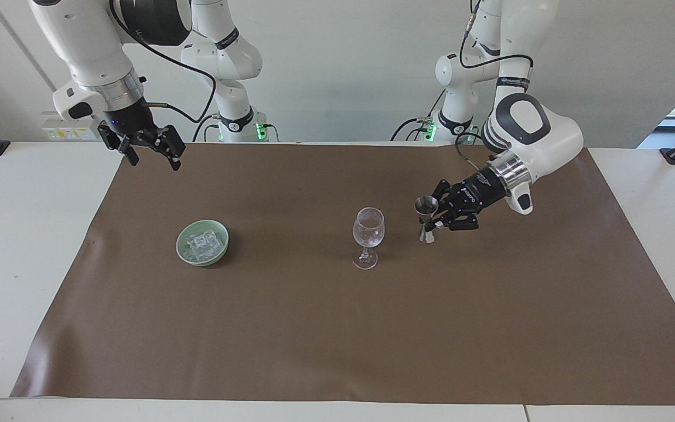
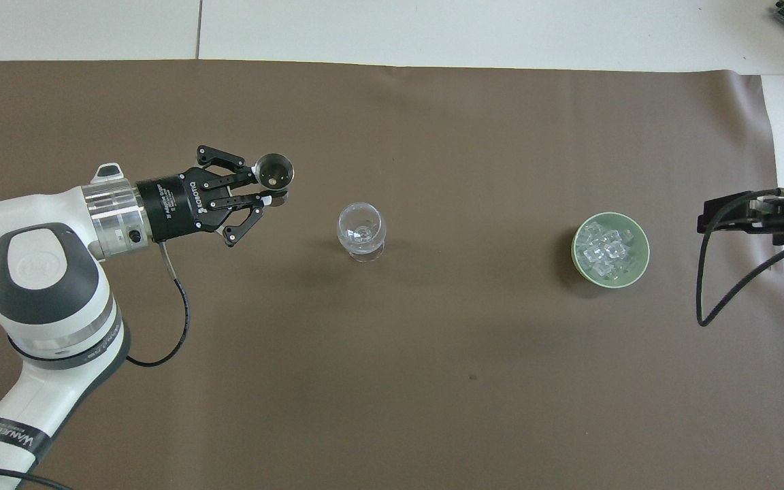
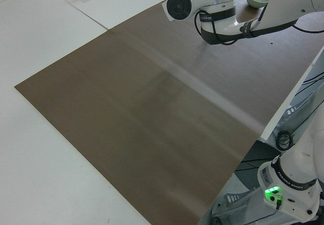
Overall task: Pour wine and add ice with both arms
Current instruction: 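Lift the jigger with the left gripper and carry it over the glass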
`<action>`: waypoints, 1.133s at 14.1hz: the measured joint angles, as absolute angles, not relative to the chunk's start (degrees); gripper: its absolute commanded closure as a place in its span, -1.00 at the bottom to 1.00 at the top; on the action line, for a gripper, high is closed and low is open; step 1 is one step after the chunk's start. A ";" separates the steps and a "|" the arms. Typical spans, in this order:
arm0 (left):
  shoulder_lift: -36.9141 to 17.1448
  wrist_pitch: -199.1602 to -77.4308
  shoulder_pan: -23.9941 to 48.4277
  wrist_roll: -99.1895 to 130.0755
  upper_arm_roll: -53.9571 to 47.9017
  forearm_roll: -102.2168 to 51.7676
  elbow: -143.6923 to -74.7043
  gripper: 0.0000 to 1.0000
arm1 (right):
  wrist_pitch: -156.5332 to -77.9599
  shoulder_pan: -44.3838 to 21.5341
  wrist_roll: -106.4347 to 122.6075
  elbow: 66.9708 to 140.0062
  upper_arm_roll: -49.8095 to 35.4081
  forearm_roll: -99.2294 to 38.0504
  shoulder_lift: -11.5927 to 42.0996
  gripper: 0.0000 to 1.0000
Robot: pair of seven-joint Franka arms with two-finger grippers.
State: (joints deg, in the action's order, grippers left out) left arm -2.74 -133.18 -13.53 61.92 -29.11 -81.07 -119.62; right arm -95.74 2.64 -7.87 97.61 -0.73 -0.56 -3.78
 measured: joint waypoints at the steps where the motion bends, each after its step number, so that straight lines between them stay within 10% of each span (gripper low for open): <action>1: -2.58 -135.62 -13.47 62.04 -30.89 -81.08 -119.90 1.00 | -95.74 2.64 -7.87 97.61 -0.73 -0.56 -3.78 -1.00; 16: -0.27 -153.94 -13.02 62.24 -41.40 -67.14 -121.92 1.00 | -95.74 2.64 -7.87 97.61 -0.73 -0.56 -3.78 -1.00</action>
